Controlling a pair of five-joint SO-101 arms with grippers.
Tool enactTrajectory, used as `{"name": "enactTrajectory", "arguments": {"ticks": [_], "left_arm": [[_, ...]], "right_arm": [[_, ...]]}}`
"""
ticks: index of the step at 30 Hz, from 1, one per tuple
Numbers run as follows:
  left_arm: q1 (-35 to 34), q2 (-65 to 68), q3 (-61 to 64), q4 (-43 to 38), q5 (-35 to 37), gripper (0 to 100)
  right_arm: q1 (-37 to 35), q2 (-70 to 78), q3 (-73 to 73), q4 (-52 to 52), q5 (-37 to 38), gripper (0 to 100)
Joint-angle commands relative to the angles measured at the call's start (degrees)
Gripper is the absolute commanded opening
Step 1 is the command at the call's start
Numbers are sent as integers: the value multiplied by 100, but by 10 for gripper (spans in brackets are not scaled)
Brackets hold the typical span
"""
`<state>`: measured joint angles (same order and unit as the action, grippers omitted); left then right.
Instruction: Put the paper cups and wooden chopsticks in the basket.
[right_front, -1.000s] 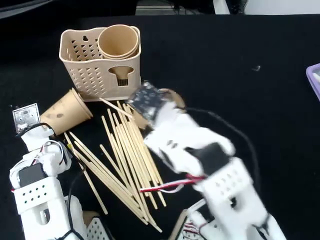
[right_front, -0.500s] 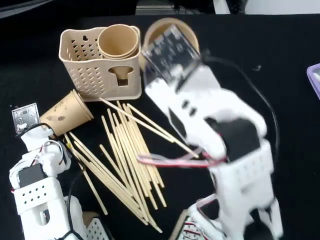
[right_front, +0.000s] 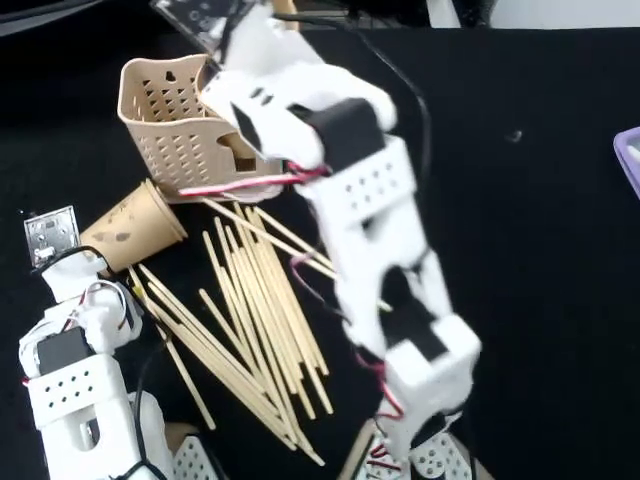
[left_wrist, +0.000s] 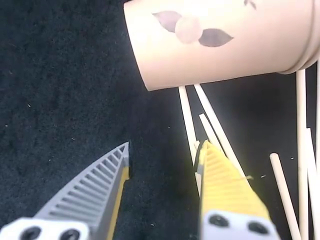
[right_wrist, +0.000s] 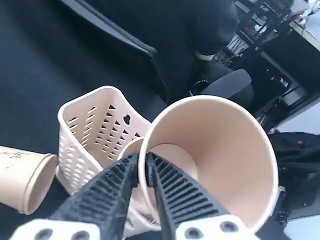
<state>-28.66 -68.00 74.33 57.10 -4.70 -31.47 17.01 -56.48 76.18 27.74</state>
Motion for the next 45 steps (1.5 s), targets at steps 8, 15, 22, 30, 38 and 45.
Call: {"name": "enactTrajectory", "arguments": {"ticks": [8, 15, 22, 30, 38, 45], "left_arm": [[-13, -35, -75, -79, -9, 223], [-13, -35, -84, -79, -9, 223], [-13, -35, -110, -79, 18, 223], [-66, -35, -708, 35, -18, 229], [-75, -35, -1305, 185, -26, 317], [48, -18, -1956, 211, 35, 317]], "right_arm": [[-44, 1921, -2413, 1433, 343, 73], [70, 1754, -3521, 1688, -993, 221], [167, 1077, -3855, 2514, -1002, 221], [440, 13, -3855, 2523, -1020, 221], [756, -2809, -1288, 2514, -976, 126], [1213, -5613, 3160, 2268, -958, 156]]}}
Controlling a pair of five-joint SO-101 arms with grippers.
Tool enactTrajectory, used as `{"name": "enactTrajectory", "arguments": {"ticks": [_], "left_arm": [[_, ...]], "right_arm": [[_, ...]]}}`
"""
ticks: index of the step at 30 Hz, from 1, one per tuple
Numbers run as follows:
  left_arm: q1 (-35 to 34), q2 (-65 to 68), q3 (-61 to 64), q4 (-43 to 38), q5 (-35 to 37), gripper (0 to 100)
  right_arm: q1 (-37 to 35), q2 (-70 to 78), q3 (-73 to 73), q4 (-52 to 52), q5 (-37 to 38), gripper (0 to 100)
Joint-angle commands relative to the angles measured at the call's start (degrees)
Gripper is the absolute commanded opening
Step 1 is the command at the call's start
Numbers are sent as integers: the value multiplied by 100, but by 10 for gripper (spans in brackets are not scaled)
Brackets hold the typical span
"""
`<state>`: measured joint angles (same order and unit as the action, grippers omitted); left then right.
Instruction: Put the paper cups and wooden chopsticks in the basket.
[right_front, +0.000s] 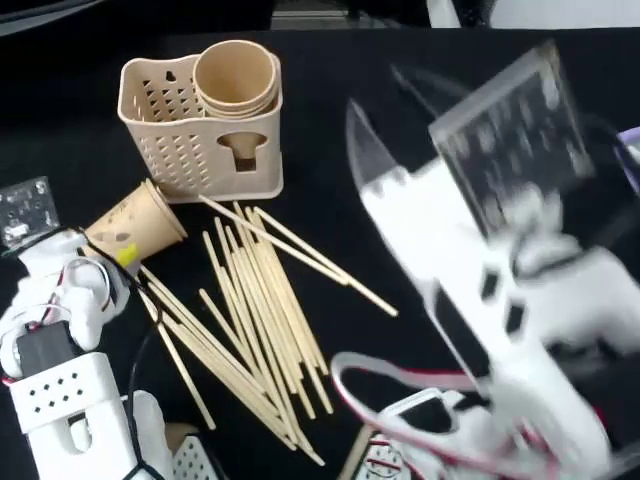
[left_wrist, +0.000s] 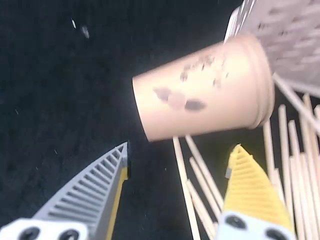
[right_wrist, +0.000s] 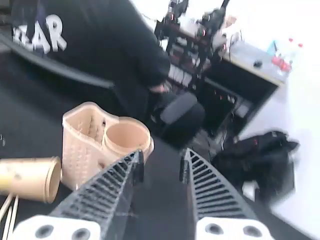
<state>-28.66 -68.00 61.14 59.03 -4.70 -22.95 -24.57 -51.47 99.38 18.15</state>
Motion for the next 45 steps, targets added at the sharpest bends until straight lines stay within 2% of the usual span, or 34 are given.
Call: {"name": "enactTrajectory", "arguments": {"ticks": [1, 6, 10, 13, 17, 21, 23, 31, 38, 42, 45], "left_arm": [[145, 18, -708, 18, 35, 317], [769, 35, -681, -26, 888, 323], [1464, 44, -435, -360, 1222, 323], [1710, 70, -48, -976, 1231, 323], [1736, 589, 180, -1626, 1240, 323], [1736, 1653, -110, -1934, 1284, 323], [1719, 2242, -523, -1873, 1556, 323], [1657, 4229, -2457, -1073, 1705, 322], [1165, 5029, -3169, -651, 1662, 320], [919, 5081, -3143, -563, 1029, 317], [716, 5081, -3257, -211, 554, 317]], "right_arm": [[501, -1789, 3380, -211, 0, 160], [1187, -3275, 7064, -1688, -18, 162], [1240, -4295, 9745, -3103, -62, 160], [1240, -4910, 11213, -3930, -413, 159], [1240, -5446, 12462, -4677, -800, 159], [1240, -5692, 13226, -5152, -818, 159], [1240, -5727, 13402, -5240, -791, 159], [1240, -5727, 13473, -5240, -791, 159], [1248, -5727, 13481, -5240, -782, 159], [1248, -5727, 13481, -5240, -782, 159], [1248, -5736, 13481, -5240, -782, 159]]}}
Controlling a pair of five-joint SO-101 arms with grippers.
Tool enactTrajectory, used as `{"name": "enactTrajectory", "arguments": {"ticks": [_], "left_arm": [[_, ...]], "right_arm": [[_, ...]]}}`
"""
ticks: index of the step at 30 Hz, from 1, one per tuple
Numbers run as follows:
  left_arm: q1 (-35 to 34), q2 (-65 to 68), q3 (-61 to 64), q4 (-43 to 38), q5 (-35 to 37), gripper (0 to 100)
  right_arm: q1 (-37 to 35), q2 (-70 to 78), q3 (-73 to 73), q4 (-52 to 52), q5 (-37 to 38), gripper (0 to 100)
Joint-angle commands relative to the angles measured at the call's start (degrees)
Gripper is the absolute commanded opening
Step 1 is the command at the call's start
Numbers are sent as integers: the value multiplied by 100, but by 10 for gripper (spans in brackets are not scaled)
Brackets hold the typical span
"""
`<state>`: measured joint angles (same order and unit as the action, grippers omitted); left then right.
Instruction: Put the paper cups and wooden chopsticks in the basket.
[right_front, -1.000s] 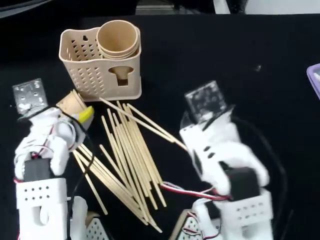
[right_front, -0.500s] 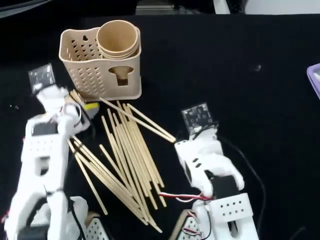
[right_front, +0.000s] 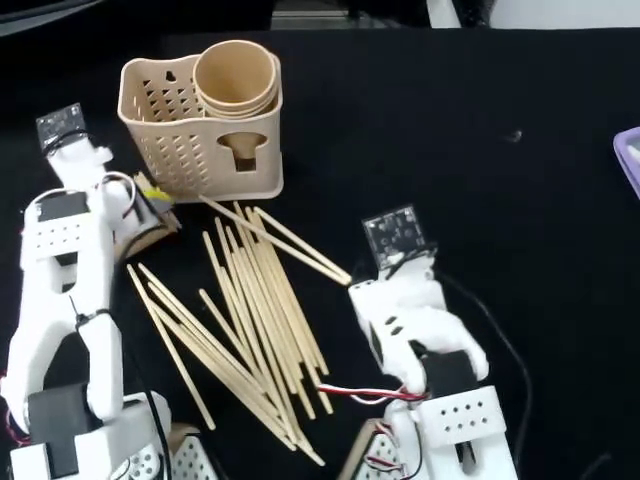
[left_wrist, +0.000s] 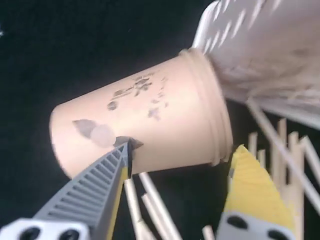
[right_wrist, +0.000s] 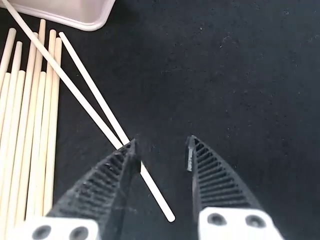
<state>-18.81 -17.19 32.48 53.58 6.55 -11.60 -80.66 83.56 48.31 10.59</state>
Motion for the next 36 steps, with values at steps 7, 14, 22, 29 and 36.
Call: {"name": "enactTrajectory", "arguments": {"ticks": [7, 14, 22, 29, 36], "left_arm": [[-954, 0, -840, 905, -1758, 271], [-1604, 0, -1640, 1767, -2954, 267], [-1323, 70, -2149, 2110, -2787, 272], [-822, 70, -1516, 1284, -2620, 272], [-1024, 70, -462, 26, -2716, 272]], "right_arm": [[114, -136, -22, -132, -26, 159], [114, -136, -22, -123, -26, 159], [114, -136, -22, -123, -26, 160], [123, -136, -22, -123, -26, 161], [114, -136, -22, -123, -26, 162]]}}
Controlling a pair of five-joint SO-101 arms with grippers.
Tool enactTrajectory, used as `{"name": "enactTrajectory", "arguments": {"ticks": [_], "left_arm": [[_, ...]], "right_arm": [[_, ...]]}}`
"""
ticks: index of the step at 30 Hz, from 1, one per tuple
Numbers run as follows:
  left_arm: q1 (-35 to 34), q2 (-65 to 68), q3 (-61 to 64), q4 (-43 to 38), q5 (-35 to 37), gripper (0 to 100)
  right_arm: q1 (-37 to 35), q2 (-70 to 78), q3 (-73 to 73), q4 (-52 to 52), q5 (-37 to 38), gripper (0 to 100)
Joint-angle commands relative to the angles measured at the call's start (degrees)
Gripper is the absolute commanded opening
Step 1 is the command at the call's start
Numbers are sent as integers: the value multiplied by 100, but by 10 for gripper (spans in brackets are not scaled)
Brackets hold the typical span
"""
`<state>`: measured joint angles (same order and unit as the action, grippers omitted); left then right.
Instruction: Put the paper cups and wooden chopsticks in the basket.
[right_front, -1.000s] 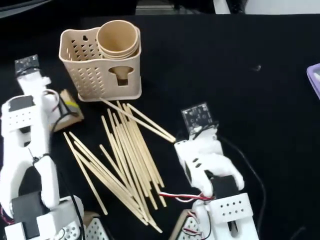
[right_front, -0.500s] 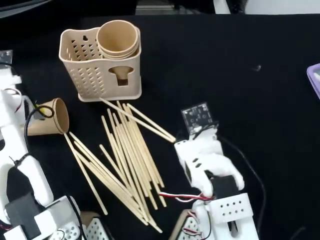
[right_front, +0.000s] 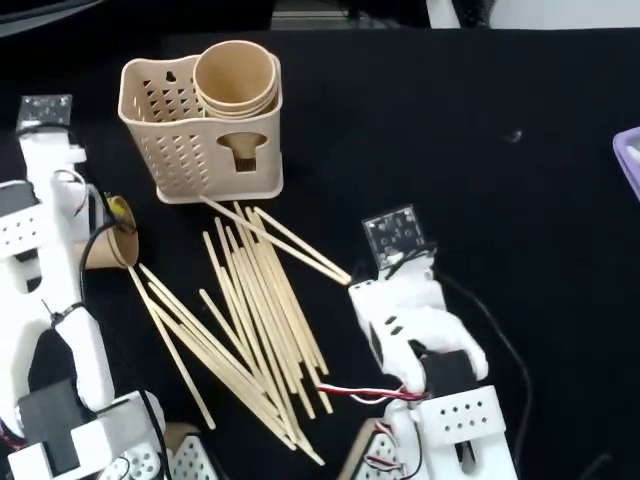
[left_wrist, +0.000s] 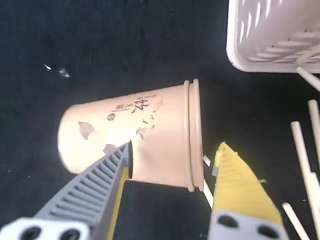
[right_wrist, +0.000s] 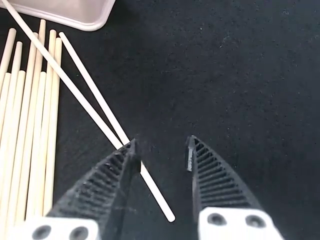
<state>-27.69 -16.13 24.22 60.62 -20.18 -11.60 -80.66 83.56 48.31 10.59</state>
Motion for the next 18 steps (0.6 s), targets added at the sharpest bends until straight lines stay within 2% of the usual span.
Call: {"name": "enactTrajectory", "arguments": {"ticks": [1, 7, 9, 12, 13, 16, 18], "left_arm": [[-180, -35, 488, -835, -123, 270], [-365, -105, 611, -914, -281, 261], [-418, -105, 532, -809, -290, 200], [-532, -105, 356, -624, -290, 39], [-585, -105, 268, -554, -290, 22], [-857, -105, -127, -167, -281, 55], [-1068, -105, -576, 158, -281, 27]], "right_arm": [[114, -136, -22, -123, -26, 162], [114, -136, -31, -132, -26, 162], [114, -136, -31, -132, -26, 162], [114, -136, -31, -123, -26, 162], [114, -136, -31, -123, -26, 162], [123, -136, -31, -123, -26, 162], [123, -136, -31, -123, -26, 162]]}}
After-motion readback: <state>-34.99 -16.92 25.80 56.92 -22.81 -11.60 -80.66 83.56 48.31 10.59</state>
